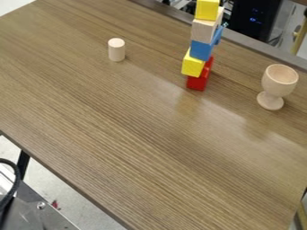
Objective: Move the yellow cube and put it on top of the cylinder
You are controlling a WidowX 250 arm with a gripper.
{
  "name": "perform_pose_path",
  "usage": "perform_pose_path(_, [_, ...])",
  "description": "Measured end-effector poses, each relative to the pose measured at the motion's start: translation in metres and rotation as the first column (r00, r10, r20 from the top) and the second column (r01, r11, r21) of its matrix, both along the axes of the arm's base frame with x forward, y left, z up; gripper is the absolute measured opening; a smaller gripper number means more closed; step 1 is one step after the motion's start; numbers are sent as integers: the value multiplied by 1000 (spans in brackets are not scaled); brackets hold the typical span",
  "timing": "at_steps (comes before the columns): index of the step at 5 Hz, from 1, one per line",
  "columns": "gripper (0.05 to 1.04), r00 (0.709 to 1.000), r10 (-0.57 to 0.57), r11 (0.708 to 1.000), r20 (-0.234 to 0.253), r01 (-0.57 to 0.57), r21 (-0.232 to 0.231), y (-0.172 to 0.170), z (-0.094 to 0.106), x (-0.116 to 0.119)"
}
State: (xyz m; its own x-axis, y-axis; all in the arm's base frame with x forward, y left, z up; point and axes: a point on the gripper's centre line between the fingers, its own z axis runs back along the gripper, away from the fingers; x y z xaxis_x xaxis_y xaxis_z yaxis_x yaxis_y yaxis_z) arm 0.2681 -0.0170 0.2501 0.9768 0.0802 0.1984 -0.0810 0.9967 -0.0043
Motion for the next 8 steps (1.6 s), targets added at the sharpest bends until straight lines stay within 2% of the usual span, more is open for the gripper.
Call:
perform_pose_path(1, [1000,998,62,998,-4,-62,4,2,-13,15])
perform_pose_path(2, [1000,993,109,993,52,-107,-43,4,-18,28])
perform_pose_path(3, [1000,990,131,990,57,-128,-58,5,-30,41])
perform_pose_path(4, [1000,988,150,987,27,-148,-60,9,-46,53])
perform_pose_path(5, [1000,988,156,988,7,-155,-26,13,-57,68])
perform_pose_path(6, [1000,990,143,990,-6,-143,-11,11,-61,76])
perform_pose_path(8, [1000,988,156,987,0,-156,-30,12,-59,91])
